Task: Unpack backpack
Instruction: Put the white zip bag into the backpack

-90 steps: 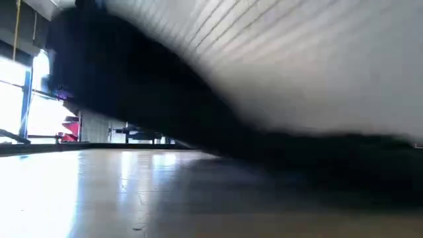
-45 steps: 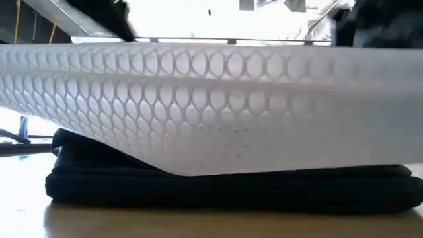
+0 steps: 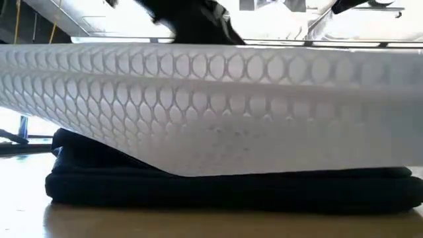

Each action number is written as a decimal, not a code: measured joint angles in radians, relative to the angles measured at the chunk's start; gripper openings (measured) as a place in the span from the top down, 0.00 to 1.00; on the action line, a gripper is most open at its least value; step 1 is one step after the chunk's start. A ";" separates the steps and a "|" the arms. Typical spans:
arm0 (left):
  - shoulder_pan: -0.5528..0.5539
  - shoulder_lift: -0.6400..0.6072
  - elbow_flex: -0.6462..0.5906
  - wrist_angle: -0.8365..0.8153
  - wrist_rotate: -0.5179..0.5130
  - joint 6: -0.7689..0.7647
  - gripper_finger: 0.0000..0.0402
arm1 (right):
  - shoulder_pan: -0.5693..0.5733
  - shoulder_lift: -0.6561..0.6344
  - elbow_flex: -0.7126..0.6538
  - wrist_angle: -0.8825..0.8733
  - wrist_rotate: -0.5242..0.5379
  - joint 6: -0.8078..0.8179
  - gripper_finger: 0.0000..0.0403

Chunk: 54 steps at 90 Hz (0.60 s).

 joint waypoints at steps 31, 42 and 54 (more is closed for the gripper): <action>0.081 0.205 0.114 -0.003 -0.108 0.048 0.48 | -0.008 0.005 -0.003 0.022 -0.121 0.004 0.59; 0.071 0.220 0.127 -0.007 -0.188 0.077 0.63 | -0.030 0.052 -0.003 0.102 -0.216 -0.084 0.59; 0.059 0.215 0.148 -0.004 -0.193 0.045 0.91 | -0.089 0.127 -0.003 0.157 -0.210 -0.122 0.59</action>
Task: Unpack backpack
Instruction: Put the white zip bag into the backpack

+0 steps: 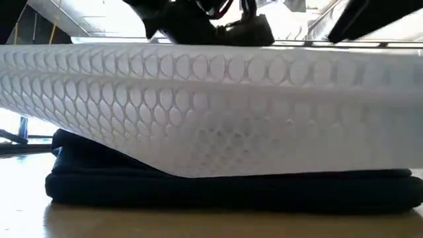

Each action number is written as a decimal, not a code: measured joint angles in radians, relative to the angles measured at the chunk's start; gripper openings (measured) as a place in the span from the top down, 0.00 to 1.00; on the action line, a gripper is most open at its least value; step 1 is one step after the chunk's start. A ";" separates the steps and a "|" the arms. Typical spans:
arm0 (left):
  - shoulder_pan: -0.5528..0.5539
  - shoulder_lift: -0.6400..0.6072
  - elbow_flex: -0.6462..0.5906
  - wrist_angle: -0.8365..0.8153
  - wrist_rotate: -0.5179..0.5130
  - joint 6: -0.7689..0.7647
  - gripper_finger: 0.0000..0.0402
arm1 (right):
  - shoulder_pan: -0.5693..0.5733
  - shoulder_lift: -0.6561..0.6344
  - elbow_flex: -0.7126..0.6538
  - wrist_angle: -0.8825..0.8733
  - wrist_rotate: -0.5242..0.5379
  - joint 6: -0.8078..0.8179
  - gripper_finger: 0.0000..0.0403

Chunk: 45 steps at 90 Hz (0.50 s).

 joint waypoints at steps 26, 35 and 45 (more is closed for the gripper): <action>-0.058 0.000 0.021 -0.001 -0.106 0.031 1.00 | -0.113 0.136 -0.031 0.011 -0.049 0.007 0.59; -0.076 -0.001 0.021 -0.016 -0.118 0.032 1.00 | -0.143 0.136 -0.103 0.076 -0.049 0.047 0.59; -0.082 -0.001 0.021 -0.034 -0.120 0.032 1.00 | -0.174 0.125 -0.190 0.221 -0.046 0.038 0.59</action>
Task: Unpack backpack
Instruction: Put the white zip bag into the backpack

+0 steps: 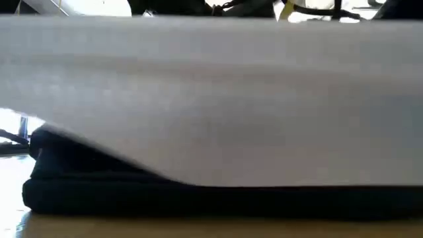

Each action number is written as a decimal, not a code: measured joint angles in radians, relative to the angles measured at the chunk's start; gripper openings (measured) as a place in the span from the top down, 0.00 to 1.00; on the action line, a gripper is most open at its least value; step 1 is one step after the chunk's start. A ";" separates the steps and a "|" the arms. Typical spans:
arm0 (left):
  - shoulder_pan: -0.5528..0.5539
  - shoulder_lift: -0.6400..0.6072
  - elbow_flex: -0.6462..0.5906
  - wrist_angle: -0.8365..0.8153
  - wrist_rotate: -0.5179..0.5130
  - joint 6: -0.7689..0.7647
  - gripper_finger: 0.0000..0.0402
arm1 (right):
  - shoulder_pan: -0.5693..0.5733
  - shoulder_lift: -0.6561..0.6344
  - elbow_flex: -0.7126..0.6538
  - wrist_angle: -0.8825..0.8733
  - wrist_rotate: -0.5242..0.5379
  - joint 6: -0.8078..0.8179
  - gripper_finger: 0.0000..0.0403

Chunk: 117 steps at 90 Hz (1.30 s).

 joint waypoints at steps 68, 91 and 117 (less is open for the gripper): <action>-0.005 0.000 0.000 0.014 0.108 -0.018 1.00 | -0.116 -0.024 -0.178 0.437 0.143 -0.191 1.00; -0.015 -0.002 0.000 0.020 0.193 -0.003 1.00 | -0.098 -0.062 -0.178 0.428 0.323 -0.261 1.00; -0.015 -0.002 0.000 0.014 0.259 -0.011 1.00 | -0.145 -0.057 -0.239 0.413 0.292 -0.129 1.00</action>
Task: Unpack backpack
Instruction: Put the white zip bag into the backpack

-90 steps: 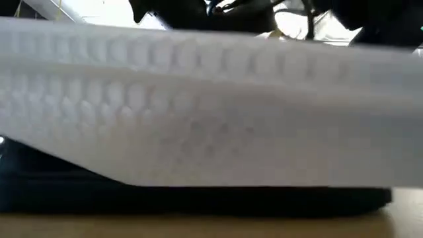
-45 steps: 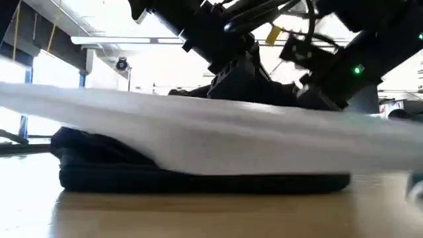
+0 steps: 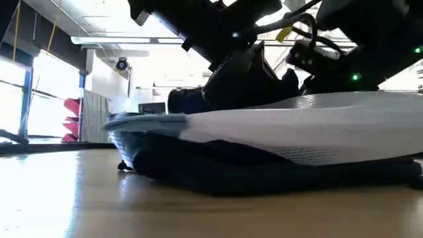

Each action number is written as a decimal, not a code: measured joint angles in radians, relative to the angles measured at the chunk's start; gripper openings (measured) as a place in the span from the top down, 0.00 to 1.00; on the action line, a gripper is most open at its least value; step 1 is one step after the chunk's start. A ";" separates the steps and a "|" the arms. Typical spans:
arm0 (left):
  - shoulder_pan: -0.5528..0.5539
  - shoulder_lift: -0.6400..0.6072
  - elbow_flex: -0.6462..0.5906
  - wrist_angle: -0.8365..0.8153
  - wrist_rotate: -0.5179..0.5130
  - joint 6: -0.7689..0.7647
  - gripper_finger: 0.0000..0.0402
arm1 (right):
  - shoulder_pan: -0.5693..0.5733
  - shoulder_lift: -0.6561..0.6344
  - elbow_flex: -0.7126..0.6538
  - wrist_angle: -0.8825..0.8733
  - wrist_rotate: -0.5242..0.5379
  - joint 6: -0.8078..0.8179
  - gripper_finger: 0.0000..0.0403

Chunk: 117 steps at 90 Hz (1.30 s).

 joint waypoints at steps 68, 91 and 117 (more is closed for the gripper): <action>-0.045 -0.070 0.000 -0.051 -0.155 -0.062 1.00 | 0.266 -0.157 0.270 -0.487 -0.091 -0.015 0.54; -0.040 -0.070 0.000 -0.054 -0.159 -0.069 1.00 | 0.330 -0.155 0.203 -0.117 -0.654 -0.158 0.57; -0.034 -0.070 0.000 -0.057 -0.122 -0.093 1.00 | 0.270 -0.106 0.109 0.119 -0.838 -0.199 0.66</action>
